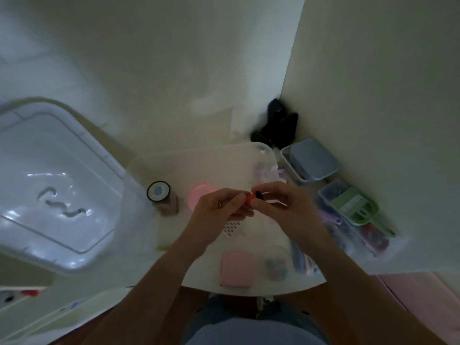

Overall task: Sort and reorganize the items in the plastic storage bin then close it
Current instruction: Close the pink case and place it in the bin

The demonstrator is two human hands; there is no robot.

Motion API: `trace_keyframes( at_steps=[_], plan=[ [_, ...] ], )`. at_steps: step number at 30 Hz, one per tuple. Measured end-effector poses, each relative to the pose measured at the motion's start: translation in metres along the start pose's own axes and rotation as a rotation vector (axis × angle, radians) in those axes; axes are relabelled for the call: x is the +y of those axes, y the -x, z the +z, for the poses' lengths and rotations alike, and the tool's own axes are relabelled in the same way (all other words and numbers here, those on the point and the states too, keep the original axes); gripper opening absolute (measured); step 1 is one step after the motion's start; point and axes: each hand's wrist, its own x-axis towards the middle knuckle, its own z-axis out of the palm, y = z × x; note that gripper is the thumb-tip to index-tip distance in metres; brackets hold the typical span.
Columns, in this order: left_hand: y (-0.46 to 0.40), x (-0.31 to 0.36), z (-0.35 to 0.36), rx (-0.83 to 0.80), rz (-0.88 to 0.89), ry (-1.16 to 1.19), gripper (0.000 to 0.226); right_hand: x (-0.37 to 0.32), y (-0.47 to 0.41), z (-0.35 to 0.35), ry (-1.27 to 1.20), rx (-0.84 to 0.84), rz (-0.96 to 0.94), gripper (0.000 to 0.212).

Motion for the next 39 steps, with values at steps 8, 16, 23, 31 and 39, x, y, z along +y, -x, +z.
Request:
trace_keyframes(
  at_steps=[8, 16, 23, 31, 39],
  plan=[
    [0.085, -0.067, -0.022, 0.003, -0.148, -0.594, 0.012, 0.051, 0.096, 0.021, 0.115, -0.103, 0.162, 0.02],
    [0.048, -0.184, -0.003, 0.117, -0.539, -0.649, 0.05, 0.182, 0.089, 0.061, 0.414, -0.104, 0.594, 0.022],
    [0.022, -0.223, -0.002, 0.232, -0.659, -0.431, 0.061, 0.2, 0.072, 0.085, 0.73, -0.168, 0.529, 0.037],
    [0.07, -0.168, -0.002, 0.33, -0.613, 0.151, 0.064, 0.122, 0.089, 0.034, 0.672, -0.099, 0.49, 0.035],
    [0.098, 0.035, -0.01, 0.295, -0.334, 0.155, 0.028, -0.043, 0.079, -0.002, 0.367, -0.104, 0.171, 0.027]
  ],
)
